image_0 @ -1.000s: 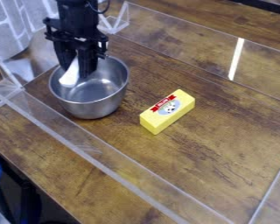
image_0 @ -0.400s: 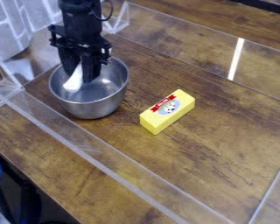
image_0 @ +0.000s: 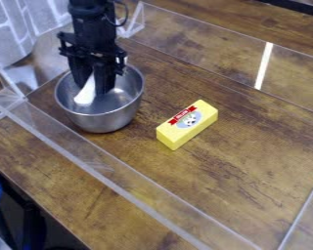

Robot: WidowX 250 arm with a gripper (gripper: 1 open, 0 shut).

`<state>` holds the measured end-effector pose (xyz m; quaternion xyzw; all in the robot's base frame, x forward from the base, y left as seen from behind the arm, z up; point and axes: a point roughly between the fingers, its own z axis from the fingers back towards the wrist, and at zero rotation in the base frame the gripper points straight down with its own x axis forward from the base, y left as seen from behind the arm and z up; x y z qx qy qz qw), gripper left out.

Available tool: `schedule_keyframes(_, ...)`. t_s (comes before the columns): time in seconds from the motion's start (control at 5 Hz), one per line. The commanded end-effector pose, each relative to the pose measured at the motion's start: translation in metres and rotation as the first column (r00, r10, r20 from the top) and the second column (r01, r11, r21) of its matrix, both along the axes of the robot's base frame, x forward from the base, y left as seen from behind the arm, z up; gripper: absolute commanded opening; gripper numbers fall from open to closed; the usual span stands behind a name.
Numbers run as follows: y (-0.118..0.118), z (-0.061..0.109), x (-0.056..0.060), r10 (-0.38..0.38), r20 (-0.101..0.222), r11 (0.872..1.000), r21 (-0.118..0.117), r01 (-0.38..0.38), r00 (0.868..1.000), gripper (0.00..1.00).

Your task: Put the white object in the silver pot

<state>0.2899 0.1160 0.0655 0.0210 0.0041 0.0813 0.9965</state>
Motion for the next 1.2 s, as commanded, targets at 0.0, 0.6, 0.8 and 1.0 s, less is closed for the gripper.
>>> schedule_keyframes(0.0, 0.001, 0.012, 0.013, -0.022, 0.059, 1.000, 0.019, 0.021, 0.998, 0.00)
schedule_keyframes(0.6, 0.001, 0.034, 0.022, -0.030, 0.093, 1.000, 0.002, 0.030, 0.995, 1.00)
schedule_keyframes(0.8, -0.003, 0.066, 0.029, -0.041, 0.138, 0.999, 0.007, 0.040, 0.990, 1.00)
schedule_keyframes(1.0, -0.008, 0.096, 0.034, -0.054, 0.184, 0.998, 0.024, 0.051, 0.981, 1.00)
